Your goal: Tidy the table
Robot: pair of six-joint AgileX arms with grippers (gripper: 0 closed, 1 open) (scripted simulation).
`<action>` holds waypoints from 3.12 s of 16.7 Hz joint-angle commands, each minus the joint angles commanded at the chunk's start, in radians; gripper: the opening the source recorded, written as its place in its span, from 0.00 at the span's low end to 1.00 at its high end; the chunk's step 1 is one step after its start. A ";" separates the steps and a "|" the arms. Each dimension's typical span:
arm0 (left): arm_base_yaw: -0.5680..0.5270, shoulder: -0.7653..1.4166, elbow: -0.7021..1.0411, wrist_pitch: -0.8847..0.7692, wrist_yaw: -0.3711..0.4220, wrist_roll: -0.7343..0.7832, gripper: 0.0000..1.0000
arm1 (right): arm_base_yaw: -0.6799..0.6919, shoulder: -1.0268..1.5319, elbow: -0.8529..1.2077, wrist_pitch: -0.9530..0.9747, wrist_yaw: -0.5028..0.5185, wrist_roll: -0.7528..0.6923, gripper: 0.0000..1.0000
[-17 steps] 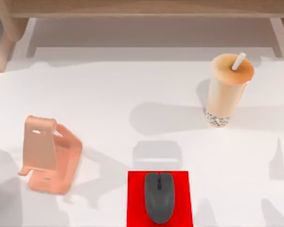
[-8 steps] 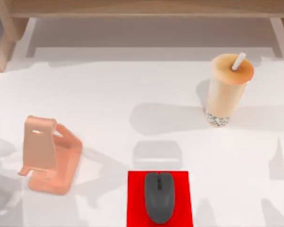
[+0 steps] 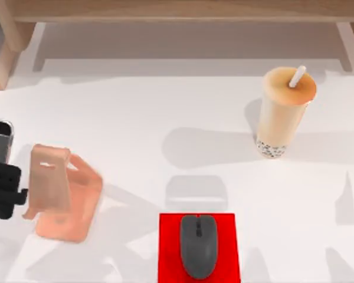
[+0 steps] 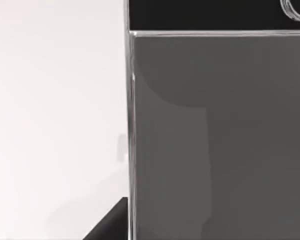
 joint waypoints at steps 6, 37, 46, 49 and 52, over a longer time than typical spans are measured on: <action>-0.419 -0.304 -0.163 0.139 -0.208 -0.311 0.00 | 0.000 0.000 0.000 0.000 0.000 0.000 1.00; -0.341 -0.120 -0.277 0.527 -0.136 -0.281 0.00 | 0.000 0.000 0.000 0.000 0.000 0.000 1.00; -0.341 -0.120 -0.277 0.527 -0.136 -0.281 0.38 | 0.000 0.000 0.000 0.000 0.000 0.000 1.00; -0.341 -0.120 -0.277 0.527 -0.136 -0.281 0.60 | 0.000 0.000 0.000 0.000 0.000 0.000 1.00; -0.341 -0.120 -0.277 0.527 -0.136 -0.281 0.83 | 0.000 0.000 0.000 0.000 0.000 0.000 1.00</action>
